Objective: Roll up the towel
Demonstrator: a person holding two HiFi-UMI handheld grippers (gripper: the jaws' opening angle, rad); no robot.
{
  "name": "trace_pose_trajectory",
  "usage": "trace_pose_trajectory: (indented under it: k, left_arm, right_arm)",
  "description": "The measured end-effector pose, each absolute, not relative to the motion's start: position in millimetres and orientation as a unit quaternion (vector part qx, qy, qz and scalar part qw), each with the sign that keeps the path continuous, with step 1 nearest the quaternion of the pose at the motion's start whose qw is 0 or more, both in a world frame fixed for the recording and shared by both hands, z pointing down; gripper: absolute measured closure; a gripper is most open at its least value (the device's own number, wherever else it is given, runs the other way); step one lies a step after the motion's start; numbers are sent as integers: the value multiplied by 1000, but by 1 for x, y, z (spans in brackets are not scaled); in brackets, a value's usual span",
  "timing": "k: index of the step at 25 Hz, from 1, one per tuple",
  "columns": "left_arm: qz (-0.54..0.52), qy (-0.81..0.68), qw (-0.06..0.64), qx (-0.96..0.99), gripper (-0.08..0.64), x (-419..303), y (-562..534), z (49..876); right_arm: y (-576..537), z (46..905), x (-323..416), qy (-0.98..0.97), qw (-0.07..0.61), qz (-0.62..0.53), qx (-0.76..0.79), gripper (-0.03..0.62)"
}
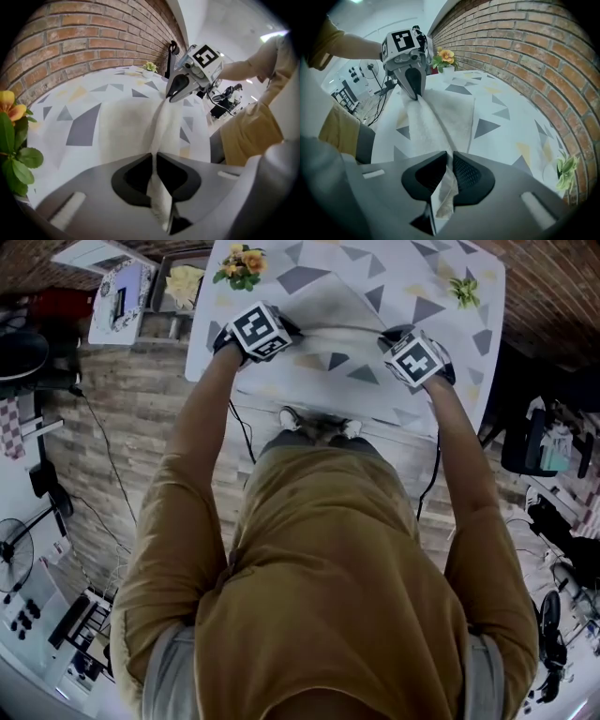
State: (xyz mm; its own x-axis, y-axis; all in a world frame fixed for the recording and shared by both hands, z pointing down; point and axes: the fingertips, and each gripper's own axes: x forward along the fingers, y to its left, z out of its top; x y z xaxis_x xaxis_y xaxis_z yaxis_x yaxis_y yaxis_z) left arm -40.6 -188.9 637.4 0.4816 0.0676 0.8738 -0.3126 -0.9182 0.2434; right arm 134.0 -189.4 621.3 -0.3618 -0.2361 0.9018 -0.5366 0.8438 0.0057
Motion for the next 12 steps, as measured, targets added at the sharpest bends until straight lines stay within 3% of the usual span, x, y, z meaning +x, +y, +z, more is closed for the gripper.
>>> trace_pose_trajectory:
  k: [9, 12]
  left_arm:
    - [486, -106, 129, 858, 467, -29, -197, 635]
    - [481, -129, 122, 859, 402, -32, -198, 633]
  right_arm:
    - [-198, 632, 137, -803, 520, 113, 266, 534]
    - [-200, 633, 138, -805, 503, 120, 292, 515]
